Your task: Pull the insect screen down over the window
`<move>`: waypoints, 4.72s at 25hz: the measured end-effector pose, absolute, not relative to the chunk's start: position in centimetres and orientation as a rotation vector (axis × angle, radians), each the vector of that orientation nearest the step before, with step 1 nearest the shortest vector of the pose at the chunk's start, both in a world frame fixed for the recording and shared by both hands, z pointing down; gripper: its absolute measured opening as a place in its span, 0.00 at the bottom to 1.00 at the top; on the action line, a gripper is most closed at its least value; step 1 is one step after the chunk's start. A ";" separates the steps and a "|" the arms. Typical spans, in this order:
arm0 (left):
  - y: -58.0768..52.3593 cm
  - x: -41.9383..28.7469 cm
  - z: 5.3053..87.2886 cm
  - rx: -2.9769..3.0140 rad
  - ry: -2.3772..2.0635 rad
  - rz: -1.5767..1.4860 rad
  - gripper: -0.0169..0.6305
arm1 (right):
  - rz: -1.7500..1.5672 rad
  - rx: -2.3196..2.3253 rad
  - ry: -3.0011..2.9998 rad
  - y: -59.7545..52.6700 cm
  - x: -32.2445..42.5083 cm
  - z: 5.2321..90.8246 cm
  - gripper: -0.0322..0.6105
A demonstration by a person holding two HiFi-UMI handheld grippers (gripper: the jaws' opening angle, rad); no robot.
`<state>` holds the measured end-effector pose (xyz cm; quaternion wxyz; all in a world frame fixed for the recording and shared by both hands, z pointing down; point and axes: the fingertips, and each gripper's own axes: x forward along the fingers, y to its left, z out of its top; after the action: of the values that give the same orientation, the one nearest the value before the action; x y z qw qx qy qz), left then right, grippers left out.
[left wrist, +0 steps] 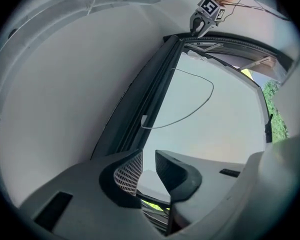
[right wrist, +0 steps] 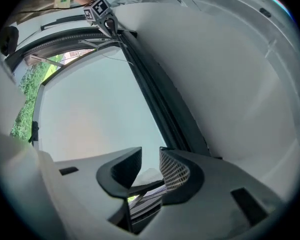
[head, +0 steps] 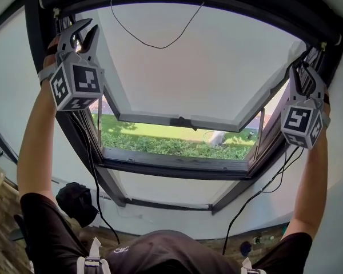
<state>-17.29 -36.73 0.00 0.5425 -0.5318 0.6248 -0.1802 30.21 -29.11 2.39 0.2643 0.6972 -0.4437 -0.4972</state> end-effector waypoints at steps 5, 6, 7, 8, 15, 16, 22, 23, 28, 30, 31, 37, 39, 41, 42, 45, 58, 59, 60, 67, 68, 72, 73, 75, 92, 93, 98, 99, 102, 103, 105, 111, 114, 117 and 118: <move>-37.0 -16.7 -3.6 -1.173 1.426 -0.496 0.16 | -1.354 1.853 -1.172 -29.3 29.7 -1.5 0.23; -37.2 -16.7 -4.0 -1.169 1.421 -0.513 0.17 | -1.347 1.846 -1.186 -29.4 29.6 -1.9 0.23; -37.5 -16.7 -4.4 -1.167 1.417 -0.532 0.17 | -1.337 1.839 -1.199 -29.6 29.5 -2.3 0.23; -37.7 -16.8 -4.6 -1.165 1.411 -0.554 0.17 | -1.330 1.831 -1.204 -29.9 29.5 -2.5 0.25; -40.2 -17.9 -3.7 -1.262 1.374 -0.717 0.15 | -1.249 1.763 -1.181 -31.5 30.1 -3.8 0.26; -40.4 -18.1 -3.7 -1.256 1.370 -0.737 0.15 | -1.235 1.760 -1.175 -31.8 30.4 -4.1 0.26; -40.7 -18.0 -3.8 -1.260 1.340 -0.826 0.12 | -1.131 1.681 -1.159 -33.6 31.6 -4.4 0.24; -40.7 -18.0 -3.8 -1.260 1.335 -0.842 0.12 | -1.116 1.665 -1.145 -33.9 31.8 -4.4 0.25; -41.3 -17.8 -3.8 -1.232 1.309 -0.913 0.13 | -1.066 1.607 -1.087 -34.7 32.2 -4.4 0.22; -41.4 -17.6 -3.8 -1.230 1.292 -0.930 0.13 | -1.085 1.576 -1.033 -34.7 32.4 -4.3 0.22; -41.4 -17.6 -3.8 -1.229 1.286 -0.936 0.13 | -1.096 1.569 -1.012 -34.7 32.4 -4.2 0.22; -41.4 -17.6 -2.9 -1.188 1.269 -0.966 0.12 | -1.090 1.583 -1.008 -34.8 32.3 -3.5 0.20; -41.4 -17.7 -2.1 -1.215 1.255 -0.991 0.12 | -1.063 1.546 -0.995 -34.8 32.2 -2.9 0.17; -41.4 -17.8 -1.0 -1.250 1.237 -1.031 0.11 | -1.016 1.488 -0.984 -34.8 32.2 -1.7 0.16; -41.3 -17.8 -0.4 -1.268 1.226 -1.054 0.11 | -0.991 1.463 -0.981 -34.7 32.2 -1.1 0.16; -41.1 -17.7 2.1 -1.309 1.183 -1.132 0.13 | -0.957 1.414 -0.966 -34.7 32.2 1.0 0.16; -41.1 -17.8 13.2 -1.410 1.033 -1.315 0.13 | -0.870 1.303 -1.135 -34.9 32.5 11.5 0.12; -41.0 -17.7 14.4 -1.424 1.017 -1.335 0.13 | -0.844 1.284 -1.155 -34.9 32.5 12.7 0.11; -41.0 -17.6 15.7 -1.435 0.998 -1.358 0.12 | -0.816 1.262 -1.173 -34.9 32.6 14.0 0.10; -41.1 -17.4 20.2 -1.418 0.983 -1.384 0.11 | -0.787 1.243 -1.202 -34.7 32.8 18.3 0.10; -41.1 -17.4 20.5 -1.427 0.985 -1.383 0.10 | -0.783 1.243 -1.201 -34.7 32.8 18.6 0.10; -40.9 -17.4 22.5 -1.458 0.964 -1.407 0.08 | -0.739 1.214 -1.213 -34.8 32.8 20.9 0.10; -40.8 -17.4 23.4 -1.474 0.949 -1.418 0.08 | -0.720 1.199 -1.222 -34.8 32.9 21.9 0.10; -40.6 -17.2 25.5 -1.508 0.922 -1.427 0.08 | -0.692 1.177 -1.231 -34.7 33.0 23.9 0.10; -39.9 -17.4 46.3 -1.673 0.830 -1.531 0.08 | -0.527 1.079 -1.234 -33.7 32.4 44.4 0.10; -39.9 -17.3 47.6 -1.677 0.816 -1.545 0.08 | -0.516 1.075 -1.234 -33.6 32.4 45.6 0.10; -39.9 -17.3 51.5 -1.681 0.820 -1.570 0.08 | -0.513 1.095 -1.228 -33.4 32.5 49.6 0.10; -39.9 -17.3 51.9 -1.691 0.832 -1.570 0.08 | -0.513 1.099 -1.229 -33.4 32.6 50.0 0.10; -39.9 -17.2 53.4 -1.717 0.838 -1.583 0.08 | -0.496 1.083 -1.238 -33.4 33.1 52.2 0.10; -39.8 -17.2 54.2 -1.722 0.830 -1.592 0.08 | -0.486 1.073 -1.240 -33.3 33.3 53.2 0.10; -39.8 -17.2 55.7 -1.725 0.810 -1.615 0.08 | -0.472 1.057 -1.237 -33.3 33.4 54.7 0.10; -39.8 -17.2 57.7 -1.727 0.791 -1.637 0.08 | -0.473 1.052 -1.226 -33.3 33.3 56.3 0.10; -39.7 -17.2 57.8 -1.714 0.787 -1.642 0.08 | -0.483 1.057 -1.218 -33.3 33.3 56.2 0.10; -39.9 -17.1 58.3 -1.695 0.783 -1.650 0.08 | -0.481 1.050 -1.220 -33.3 33.5 56.9 0.10; -39.9 -17.0 58.5 -1.694 0.783 -1.653 0.08 | -0.479 1.047 -1.219 -33.3 33.6 57.1 0.10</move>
<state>-17.05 -39.87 58.50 0.3188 -0.6441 0.2977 -0.6285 33.57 -33.31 57.13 0.6686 0.4642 -0.5406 -0.2125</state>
